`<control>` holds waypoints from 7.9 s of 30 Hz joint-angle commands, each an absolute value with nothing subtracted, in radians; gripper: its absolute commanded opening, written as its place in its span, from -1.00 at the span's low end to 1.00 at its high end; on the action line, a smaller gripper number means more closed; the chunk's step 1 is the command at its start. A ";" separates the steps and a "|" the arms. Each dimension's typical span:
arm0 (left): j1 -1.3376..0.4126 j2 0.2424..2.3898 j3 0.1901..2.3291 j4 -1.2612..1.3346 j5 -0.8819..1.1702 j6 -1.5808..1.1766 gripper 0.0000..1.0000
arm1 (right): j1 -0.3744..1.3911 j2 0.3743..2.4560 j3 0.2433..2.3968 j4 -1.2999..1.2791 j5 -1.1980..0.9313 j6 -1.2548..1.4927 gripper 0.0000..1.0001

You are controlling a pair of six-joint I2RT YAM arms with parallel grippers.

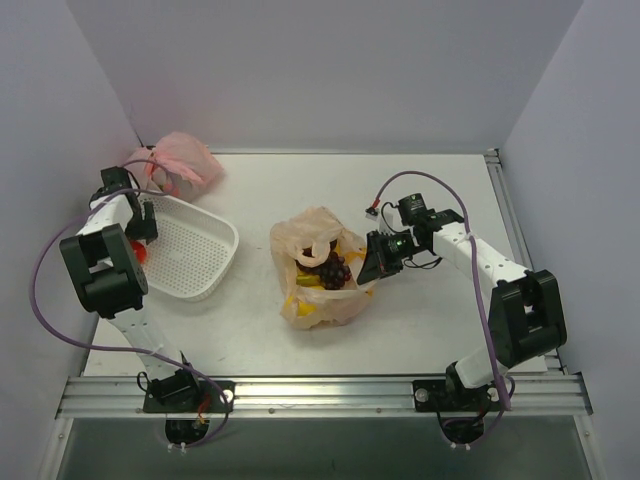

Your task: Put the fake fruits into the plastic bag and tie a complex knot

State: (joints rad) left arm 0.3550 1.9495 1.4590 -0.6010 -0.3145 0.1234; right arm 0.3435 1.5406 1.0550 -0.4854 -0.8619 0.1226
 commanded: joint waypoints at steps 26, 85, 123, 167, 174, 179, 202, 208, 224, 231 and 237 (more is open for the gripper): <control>0.172 1.643 1.355 -0.592 0.102 -0.020 0.51 | 0.325 1.514 1.063 -0.528 -0.858 0.094 -1.00; -0.818 1.716 1.417 -0.230 0.006 0.126 0.79 | 0.313 1.543 1.126 -0.503 -0.894 0.114 -1.00; -0.914 1.583 1.305 -0.341 0.456 -0.153 -0.01 | 0.285 1.549 1.081 -0.503 -0.917 0.080 -1.00; -0.735 1.580 1.574 -0.610 0.626 0.176 0.92 | 0.262 1.652 1.218 -0.531 -0.902 0.031 -1.00; -0.696 1.586 1.583 -0.880 0.655 0.666 0.76 | 0.261 1.697 1.288 -0.551 -0.897 0.015 -0.98; -0.710 1.644 1.601 -0.907 0.655 0.758 0.67 | 0.262 1.724 1.315 -0.569 -0.896 0.006 -0.93; -0.773 1.660 1.638 -0.919 0.655 0.729 -0.94 | 0.255 1.821 1.445 -0.584 -0.802 -0.025 -0.58; -0.733 1.606 1.618 -0.841 0.689 0.458 -1.00 | 0.241 1.784 1.499 -0.586 -0.744 0.000 0.15; -0.586 1.681 1.621 -0.558 0.772 -0.035 -1.00 | 0.077 1.286 1.363 -0.784 -0.828 0.035 0.60; -0.555 1.690 1.611 -0.523 0.815 -0.091 -1.00 | 0.342 1.022 1.065 -0.772 -0.704 -0.057 0.46; -0.551 1.681 1.595 -0.522 0.816 -0.094 -1.00 | 0.466 1.040 0.976 -0.798 -0.704 -0.029 0.50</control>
